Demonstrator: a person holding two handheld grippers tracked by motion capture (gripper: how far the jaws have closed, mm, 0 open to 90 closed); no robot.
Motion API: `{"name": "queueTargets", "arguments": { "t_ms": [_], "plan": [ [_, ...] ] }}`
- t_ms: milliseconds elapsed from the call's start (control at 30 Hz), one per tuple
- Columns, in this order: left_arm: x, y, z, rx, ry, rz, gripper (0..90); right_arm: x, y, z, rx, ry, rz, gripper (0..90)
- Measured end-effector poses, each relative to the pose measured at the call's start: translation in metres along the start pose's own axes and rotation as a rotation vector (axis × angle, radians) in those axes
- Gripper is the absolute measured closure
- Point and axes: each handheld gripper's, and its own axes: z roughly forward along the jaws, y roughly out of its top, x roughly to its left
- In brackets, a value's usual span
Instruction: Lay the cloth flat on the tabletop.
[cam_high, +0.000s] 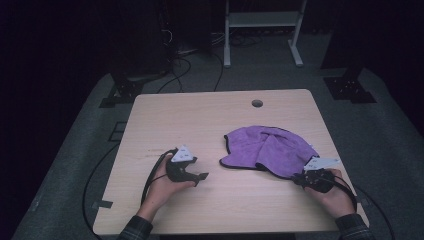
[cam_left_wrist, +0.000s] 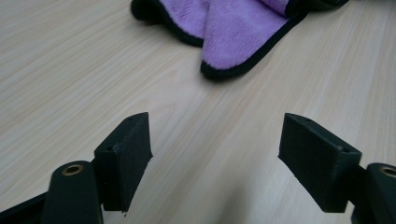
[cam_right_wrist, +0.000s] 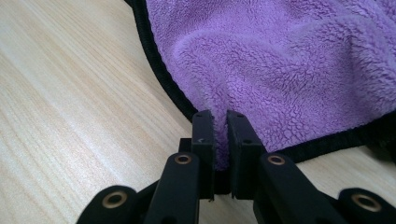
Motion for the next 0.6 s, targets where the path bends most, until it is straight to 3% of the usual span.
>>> {"name": "queueTargets", "arguments": {
  "t_ms": [267,600],
  "plan": [
    [0.000,0.023,0.037,-0.002,-0.045,0.005,25.6,0.000,0.001,0.000,0.004,0.001,-0.007,82.1],
    [-0.001,0.035,0.071,0.027,-0.069,0.026,29.9,-0.001,0.001,0.000,0.007,0.004,-0.010,82.0]
  ]
}}
